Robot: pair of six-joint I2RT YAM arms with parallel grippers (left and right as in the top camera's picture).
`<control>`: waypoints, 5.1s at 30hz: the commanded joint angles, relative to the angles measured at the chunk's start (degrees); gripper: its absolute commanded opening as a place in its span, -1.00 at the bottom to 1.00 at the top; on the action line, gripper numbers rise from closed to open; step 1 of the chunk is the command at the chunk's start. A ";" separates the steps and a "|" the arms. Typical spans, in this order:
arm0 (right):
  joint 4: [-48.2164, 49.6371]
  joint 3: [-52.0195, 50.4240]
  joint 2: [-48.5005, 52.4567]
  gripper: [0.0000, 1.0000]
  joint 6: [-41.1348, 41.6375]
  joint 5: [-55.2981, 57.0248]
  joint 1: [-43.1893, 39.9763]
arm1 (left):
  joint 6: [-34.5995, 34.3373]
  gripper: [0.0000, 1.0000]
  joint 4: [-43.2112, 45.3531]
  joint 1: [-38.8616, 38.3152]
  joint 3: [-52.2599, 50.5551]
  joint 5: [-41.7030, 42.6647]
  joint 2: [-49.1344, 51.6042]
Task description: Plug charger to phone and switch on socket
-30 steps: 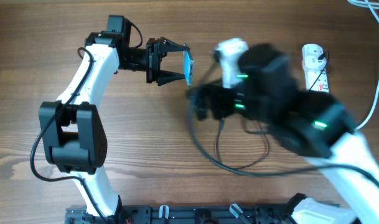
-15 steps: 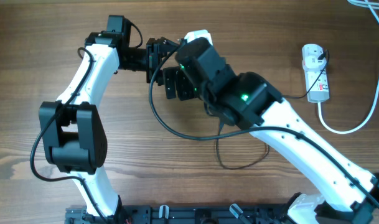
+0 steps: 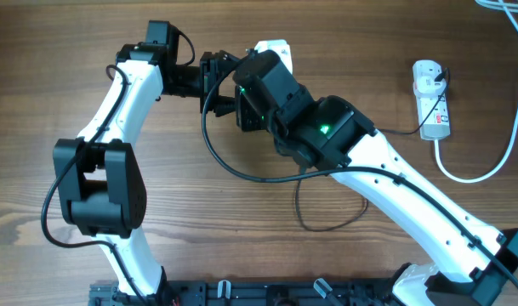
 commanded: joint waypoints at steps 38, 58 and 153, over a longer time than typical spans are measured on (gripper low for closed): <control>1.68 0.66 1.53 -0.27 3.17 3.89 -0.20 | -0.15 0.33 -0.02 0.17 1.25 3.19 -2.34; 1.66 0.66 1.55 -0.81 3.21 2.21 -0.20 | -0.13 0.34 -0.02 0.15 1.25 3.21 -2.34; -25.40 -8.50 -6.64 0.99 13.84 -4.22 -5.16 | 26.34 -0.92 -2.51 3.89 1.22 -21.07 -2.34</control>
